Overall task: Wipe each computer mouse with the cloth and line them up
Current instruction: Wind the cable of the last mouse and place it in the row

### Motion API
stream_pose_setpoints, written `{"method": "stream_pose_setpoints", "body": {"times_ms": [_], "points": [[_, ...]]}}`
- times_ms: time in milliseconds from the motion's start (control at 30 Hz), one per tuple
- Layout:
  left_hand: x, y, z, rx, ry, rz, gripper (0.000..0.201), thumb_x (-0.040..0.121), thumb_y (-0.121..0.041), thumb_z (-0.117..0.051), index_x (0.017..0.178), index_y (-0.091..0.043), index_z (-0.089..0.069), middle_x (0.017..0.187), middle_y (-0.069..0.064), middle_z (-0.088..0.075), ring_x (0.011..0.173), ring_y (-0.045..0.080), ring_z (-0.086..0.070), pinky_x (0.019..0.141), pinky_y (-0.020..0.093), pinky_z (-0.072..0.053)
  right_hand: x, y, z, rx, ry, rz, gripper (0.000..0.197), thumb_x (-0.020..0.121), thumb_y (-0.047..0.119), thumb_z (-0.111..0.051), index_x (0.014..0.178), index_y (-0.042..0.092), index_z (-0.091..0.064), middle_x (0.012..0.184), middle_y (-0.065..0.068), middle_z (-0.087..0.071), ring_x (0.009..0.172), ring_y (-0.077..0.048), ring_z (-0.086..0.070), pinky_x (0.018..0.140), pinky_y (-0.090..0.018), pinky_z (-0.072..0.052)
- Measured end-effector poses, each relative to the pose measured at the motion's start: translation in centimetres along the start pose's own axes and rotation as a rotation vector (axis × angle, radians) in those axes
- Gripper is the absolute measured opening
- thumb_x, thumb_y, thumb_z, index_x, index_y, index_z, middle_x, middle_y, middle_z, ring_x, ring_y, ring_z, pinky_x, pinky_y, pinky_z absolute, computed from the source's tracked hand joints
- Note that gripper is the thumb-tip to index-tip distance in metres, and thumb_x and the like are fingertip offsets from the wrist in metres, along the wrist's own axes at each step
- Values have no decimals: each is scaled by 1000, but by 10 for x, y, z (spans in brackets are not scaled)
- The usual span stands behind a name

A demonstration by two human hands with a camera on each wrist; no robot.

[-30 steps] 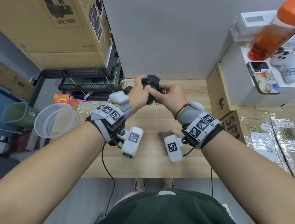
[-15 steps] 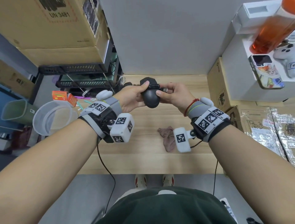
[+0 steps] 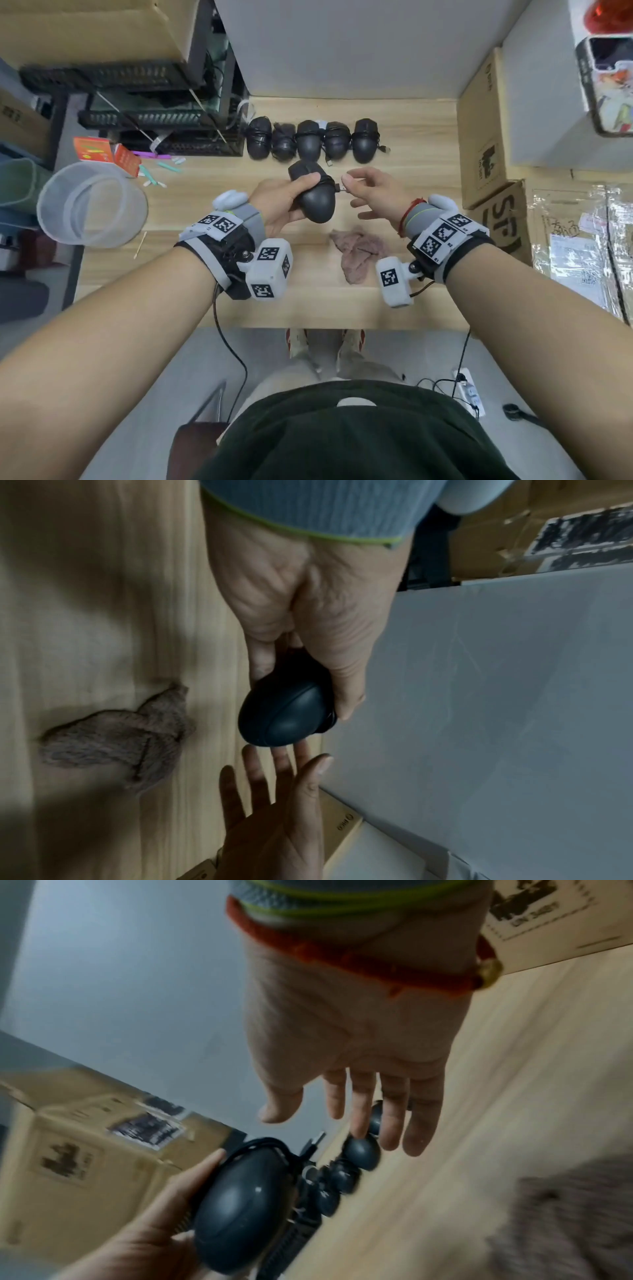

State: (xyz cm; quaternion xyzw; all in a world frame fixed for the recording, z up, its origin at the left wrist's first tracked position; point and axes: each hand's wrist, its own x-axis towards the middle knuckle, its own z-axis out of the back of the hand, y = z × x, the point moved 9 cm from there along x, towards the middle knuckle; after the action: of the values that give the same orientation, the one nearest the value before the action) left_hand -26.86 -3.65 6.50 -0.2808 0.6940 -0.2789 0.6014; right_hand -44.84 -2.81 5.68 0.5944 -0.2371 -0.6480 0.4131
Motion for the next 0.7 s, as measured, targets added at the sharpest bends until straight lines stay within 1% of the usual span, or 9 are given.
{"method": "stream_pose_setpoints", "body": {"times_ms": [67,167,267,367,433,467,533,600,700], "points": [[7,19,8,-31,-68,30,39,90,-21,-75,119,2,-66,118,16,-72,99,21,-72,73,31,-62,5,-30,-2,-132,8,-63,48,93,50,-62,133,25,-52,116,-1,-57,102,-23,-62,88,-40,-55],[14,40,18,-88,-152,54,28,87,-17,-78,105,2,-68,105,14,-74,91,21,-73,68,32,-62,10,-73,-13,-428,78,-141,56,84,47,-73,134,31,-52,114,-3,-57,104,-22,-59,85,-31,-47],[21,63,22,-72,-202,80,20,86,-18,-79,93,-1,-69,92,10,-76,84,19,-74,65,31,-61,19,-107,-31,-720,228,-174,74,72,44,-77,139,31,-48,130,-9,-51,118,-30,-54,96,-32,-47],[30,80,26,-62,-242,101,21,86,-20,-80,91,-2,-70,90,9,-76,81,17,-75,65,30,-61,20,-118,-36,-1047,244,-126,46,88,27,-57,133,25,-48,125,-7,-42,123,-31,-44,95,-27,-33],[35,85,26,-61,-252,107,24,85,-21,-80,94,-1,-70,95,11,-76,83,17,-75,66,30,-61,30,-126,-29,-1137,149,-152,40,83,39,-55,122,30,-48,117,-1,-39,113,-31,-50,96,-37,-41],[38,89,25,-56,-262,110,26,85,-22,-80,96,-1,-70,98,12,-76,85,18,-75,67,30,-61,36,-133,-24,-1143,128,-181,40,81,42,-59,118,30,-48,117,-1,-40,107,-30,-54,93,-43,-46],[40,93,24,-30,-287,106,28,84,-24,-81,97,-1,-71,100,12,-76,86,18,-75,68,30,-61,43,-140,-17,-1018,150,-221,27,84,33,-65,107,26,-55,114,-2,-51,97,-26,-58,84,-38,-51],[42,95,23,-17,-313,107,28,84,-25,-82,96,-2,-71,97,11,-76,86,18,-75,69,30,-61,48,-131,-7,-713,103,-205,13,80,17,-70,88,21,-60,99,-2,-64,86,-22,-62,68,-27,-50],[46,97,25,8,-348,108,31,83,-29,-83,96,-3,-71,95,10,-76,82,18,-75,65,27,-59,47,-96,1,-214,54,-88,21,77,8,-75,87,17,-59,83,-4,-68,63,-15,-64,53,-26,-52]]}}
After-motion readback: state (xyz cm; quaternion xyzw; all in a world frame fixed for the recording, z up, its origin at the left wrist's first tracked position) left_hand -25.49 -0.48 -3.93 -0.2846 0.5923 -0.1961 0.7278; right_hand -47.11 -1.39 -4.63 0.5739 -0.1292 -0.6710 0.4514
